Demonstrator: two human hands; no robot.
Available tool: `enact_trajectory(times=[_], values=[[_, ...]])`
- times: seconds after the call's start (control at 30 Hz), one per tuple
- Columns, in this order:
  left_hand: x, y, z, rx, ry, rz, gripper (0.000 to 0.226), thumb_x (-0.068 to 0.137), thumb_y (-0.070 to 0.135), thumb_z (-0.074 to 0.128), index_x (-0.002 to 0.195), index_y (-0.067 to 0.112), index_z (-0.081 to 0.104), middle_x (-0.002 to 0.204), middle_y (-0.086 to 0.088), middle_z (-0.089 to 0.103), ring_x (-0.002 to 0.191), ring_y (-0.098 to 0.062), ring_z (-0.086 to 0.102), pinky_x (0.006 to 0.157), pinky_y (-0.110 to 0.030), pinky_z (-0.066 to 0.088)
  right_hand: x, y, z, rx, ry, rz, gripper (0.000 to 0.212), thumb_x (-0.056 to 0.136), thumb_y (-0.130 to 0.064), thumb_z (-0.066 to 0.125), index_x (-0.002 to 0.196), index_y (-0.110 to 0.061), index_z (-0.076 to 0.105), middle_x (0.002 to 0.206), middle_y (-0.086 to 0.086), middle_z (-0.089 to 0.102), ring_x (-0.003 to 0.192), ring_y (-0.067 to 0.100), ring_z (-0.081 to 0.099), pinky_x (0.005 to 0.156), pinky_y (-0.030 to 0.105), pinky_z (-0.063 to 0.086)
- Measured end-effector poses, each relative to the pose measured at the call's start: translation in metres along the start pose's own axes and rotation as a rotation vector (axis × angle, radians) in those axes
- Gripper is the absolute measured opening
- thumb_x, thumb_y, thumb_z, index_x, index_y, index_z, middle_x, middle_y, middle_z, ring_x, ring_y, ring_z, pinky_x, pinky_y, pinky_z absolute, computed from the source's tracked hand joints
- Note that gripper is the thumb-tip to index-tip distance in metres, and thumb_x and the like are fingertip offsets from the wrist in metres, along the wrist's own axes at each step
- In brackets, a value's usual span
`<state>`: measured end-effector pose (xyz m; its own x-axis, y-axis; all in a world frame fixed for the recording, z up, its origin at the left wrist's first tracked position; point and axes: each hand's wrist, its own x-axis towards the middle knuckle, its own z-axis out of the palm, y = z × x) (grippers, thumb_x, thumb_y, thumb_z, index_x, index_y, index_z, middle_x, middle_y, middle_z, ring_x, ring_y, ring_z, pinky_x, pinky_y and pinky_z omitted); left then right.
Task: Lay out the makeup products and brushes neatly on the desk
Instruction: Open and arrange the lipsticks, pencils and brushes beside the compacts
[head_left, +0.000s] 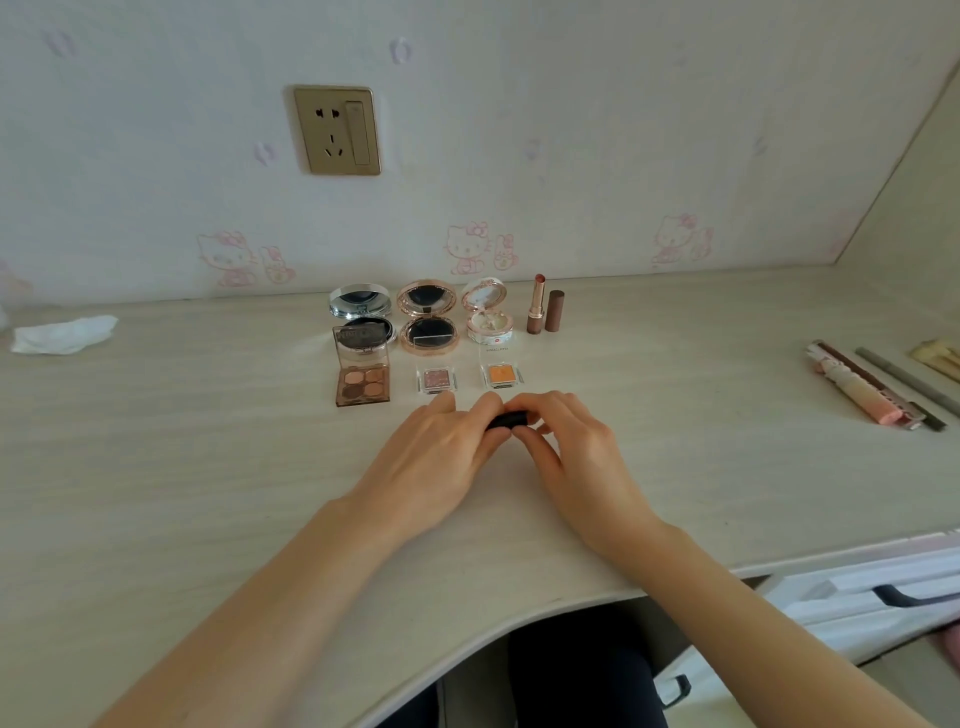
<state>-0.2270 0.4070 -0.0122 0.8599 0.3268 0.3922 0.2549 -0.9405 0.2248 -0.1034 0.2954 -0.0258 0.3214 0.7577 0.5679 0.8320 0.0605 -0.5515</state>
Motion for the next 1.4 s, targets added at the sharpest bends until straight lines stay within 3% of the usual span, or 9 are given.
enact_trajectory(times=[0.13, 0.43, 0.77, 0.87, 0.93, 1.07, 1.13, 1.27, 1.4], values=[[-0.003, -0.004, 0.0, -0.067, 0.001, -0.046, 0.028, 0.096, 0.042, 0.042, 0.112, 0.018, 0.046, 0.086, 0.011, 0.049, 0.089, -0.017, 0.045, 0.073, -0.031, 0.04, 0.001, -0.001, -0.005, 0.13, 0.032, 0.145, 0.022, 0.09, -0.008, 0.061, 0.108, -0.019, 0.062, 0.098, -0.011, 0.063, 0.09, 0.003, 0.057, 0.081, 0.014, 0.046], [-0.004, -0.006, 0.003, -0.291, 0.034, -0.203, 0.01, 0.099, 0.036, 0.039, 0.1, 0.026, 0.039, 0.093, 0.004, 0.047, 0.082, -0.01, 0.049, 0.072, -0.03, 0.044, 0.005, 0.002, -0.014, 0.39, 0.193, 0.495, 0.012, 0.083, -0.009, 0.066, 0.092, -0.017, 0.063, 0.092, -0.011, 0.069, 0.089, 0.002, 0.065, 0.073, 0.022, 0.054], [0.0, 0.009, -0.004, -0.507, 0.079, -0.21, 0.005, 0.098, 0.028, 0.046, 0.097, 0.024, 0.043, 0.089, 0.011, 0.066, 0.081, -0.007, 0.062, 0.069, -0.019, 0.046, 0.005, 0.006, -0.018, 0.482, 0.174, 0.485, 0.013, 0.082, -0.003, 0.06, 0.088, -0.014, 0.06, 0.088, -0.006, 0.072, 0.089, 0.005, 0.066, 0.068, 0.019, 0.05], [0.006, 0.016, -0.01, -0.558, 0.083, -0.228, 0.006, 0.098, 0.022, 0.05, 0.097, 0.019, 0.045, 0.093, 0.011, 0.07, 0.072, 0.005, 0.061, 0.06, -0.011, 0.041, 0.007, 0.011, -0.024, 0.477, 0.152, 0.488, 0.015, 0.086, -0.006, 0.058, 0.092, -0.02, 0.059, 0.084, -0.006, 0.071, 0.083, 0.006, 0.066, 0.068, 0.018, 0.049], [0.012, 0.018, -0.011, -0.575, 0.041, -0.243, 0.007, 0.097, 0.022, 0.052, 0.095, 0.02, 0.046, 0.093, 0.014, 0.071, 0.072, 0.006, 0.061, 0.058, -0.014, 0.04, 0.009, 0.018, -0.03, 0.446, 0.135, 0.483, 0.015, 0.088, -0.009, 0.057, 0.094, -0.021, 0.059, 0.08, -0.007, 0.071, 0.081, 0.007, 0.065, 0.069, 0.017, 0.049], [0.035, 0.021, -0.012, -0.601, -0.021, -0.259, 0.01, 0.092, 0.027, 0.058, 0.085, 0.029, 0.051, 0.095, 0.015, 0.071, 0.101, 0.006, 0.059, 0.081, -0.015, 0.043, 0.017, 0.037, -0.04, 0.339, 0.098, 0.494, 0.012, 0.088, -0.016, 0.056, 0.093, -0.026, 0.061, 0.082, 0.0, 0.07, 0.082, 0.013, 0.064, 0.072, 0.019, 0.048], [0.053, 0.023, -0.012, -0.551, 0.009, -0.25, 0.007, 0.088, 0.028, 0.063, 0.084, 0.028, 0.057, 0.091, 0.011, 0.068, 0.094, 0.0, 0.061, 0.085, -0.021, 0.047, 0.025, 0.048, -0.045, 0.299, 0.084, 0.507, 0.011, 0.088, -0.018, 0.056, 0.095, -0.025, 0.061, 0.082, 0.0, 0.07, 0.082, 0.014, 0.062, 0.065, 0.013, 0.044], [0.094, 0.024, -0.011, -0.521, 0.054, -0.271, 0.006, 0.084, 0.022, 0.069, 0.087, 0.02, 0.064, 0.084, 0.008, 0.069, 0.079, -0.013, 0.064, 0.072, -0.027, 0.052, 0.043, 0.067, -0.056, 0.193, 0.066, 0.526, 0.015, 0.09, -0.02, 0.057, 0.105, -0.021, 0.057, 0.088, 0.001, 0.066, 0.085, 0.012, 0.059, 0.061, 0.014, 0.042], [0.129, 0.019, -0.003, -0.527, 0.06, -0.357, 0.014, 0.083, 0.02, 0.072, 0.095, 0.019, 0.067, 0.083, 0.007, 0.073, 0.074, 0.005, 0.06, 0.068, -0.006, 0.041, 0.062, 0.088, -0.059, 0.109, 0.036, 0.526, 0.015, 0.086, -0.021, 0.062, 0.1, -0.021, 0.056, 0.083, -0.008, 0.062, 0.077, 0.007, 0.055, 0.054, 0.011, 0.037]])
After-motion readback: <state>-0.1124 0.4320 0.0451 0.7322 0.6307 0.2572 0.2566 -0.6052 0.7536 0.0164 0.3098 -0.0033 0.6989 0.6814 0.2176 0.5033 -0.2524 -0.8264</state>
